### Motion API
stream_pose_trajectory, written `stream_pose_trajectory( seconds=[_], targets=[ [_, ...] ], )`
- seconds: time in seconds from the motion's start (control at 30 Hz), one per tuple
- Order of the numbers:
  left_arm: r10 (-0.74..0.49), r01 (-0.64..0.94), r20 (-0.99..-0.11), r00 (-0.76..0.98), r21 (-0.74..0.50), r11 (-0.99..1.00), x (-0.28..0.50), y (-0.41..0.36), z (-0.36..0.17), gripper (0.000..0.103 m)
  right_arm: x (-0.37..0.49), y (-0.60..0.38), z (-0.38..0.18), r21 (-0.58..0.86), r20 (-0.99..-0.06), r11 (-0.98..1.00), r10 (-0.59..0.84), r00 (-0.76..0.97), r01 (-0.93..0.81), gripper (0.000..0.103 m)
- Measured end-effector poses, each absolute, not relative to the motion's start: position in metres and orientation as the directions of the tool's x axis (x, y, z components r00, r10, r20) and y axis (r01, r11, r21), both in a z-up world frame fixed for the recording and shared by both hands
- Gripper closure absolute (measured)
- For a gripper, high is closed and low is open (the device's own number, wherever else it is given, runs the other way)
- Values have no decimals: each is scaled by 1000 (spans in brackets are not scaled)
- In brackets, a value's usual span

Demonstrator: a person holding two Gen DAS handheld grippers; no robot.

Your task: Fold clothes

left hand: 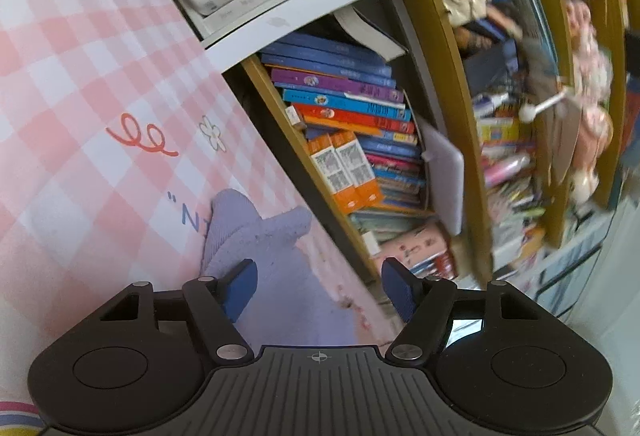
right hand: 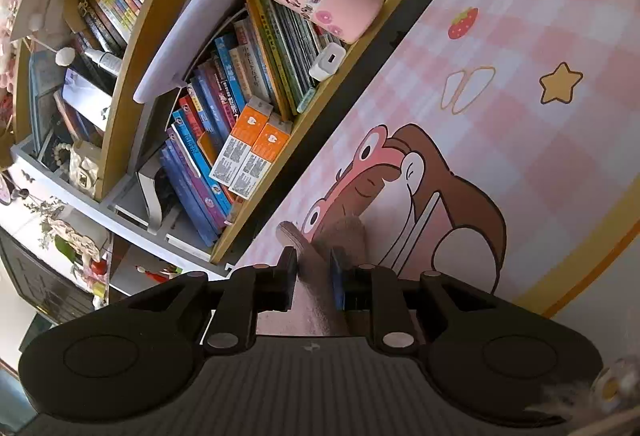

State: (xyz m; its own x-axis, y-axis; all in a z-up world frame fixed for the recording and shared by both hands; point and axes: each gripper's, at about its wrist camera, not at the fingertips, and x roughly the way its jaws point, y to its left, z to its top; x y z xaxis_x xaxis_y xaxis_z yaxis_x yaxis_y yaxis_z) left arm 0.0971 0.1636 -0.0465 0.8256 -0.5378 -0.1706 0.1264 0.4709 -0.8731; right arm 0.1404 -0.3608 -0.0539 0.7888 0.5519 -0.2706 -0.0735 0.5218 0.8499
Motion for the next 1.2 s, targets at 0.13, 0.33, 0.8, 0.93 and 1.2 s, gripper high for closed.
stream_pose_trajectory(
  seconds=[0.13,0.33,0.8,0.93,1.2],
  targets=[
    [-533,130,-186,826,-857,499,96,161,-45,33,139,-359,-51,836,-282,544,542,792,-74,80],
    [-514,156,-224,828,-788,595,94,149,-36,23,136,-351,-39,767,-320,631,531,785,-115,76],
    [-292,182,-376,879,-300,936,74,105,12,12,124,-316,1,329,-435,888,445,783,-322,64],
    [-242,184,-432,869,-174,968,87,102,26,12,137,-311,9,231,-474,904,427,770,-359,62],
    [-151,177,-582,799,-12,984,129,81,19,12,152,-298,-7,209,-528,896,440,726,-391,66]
  ],
)
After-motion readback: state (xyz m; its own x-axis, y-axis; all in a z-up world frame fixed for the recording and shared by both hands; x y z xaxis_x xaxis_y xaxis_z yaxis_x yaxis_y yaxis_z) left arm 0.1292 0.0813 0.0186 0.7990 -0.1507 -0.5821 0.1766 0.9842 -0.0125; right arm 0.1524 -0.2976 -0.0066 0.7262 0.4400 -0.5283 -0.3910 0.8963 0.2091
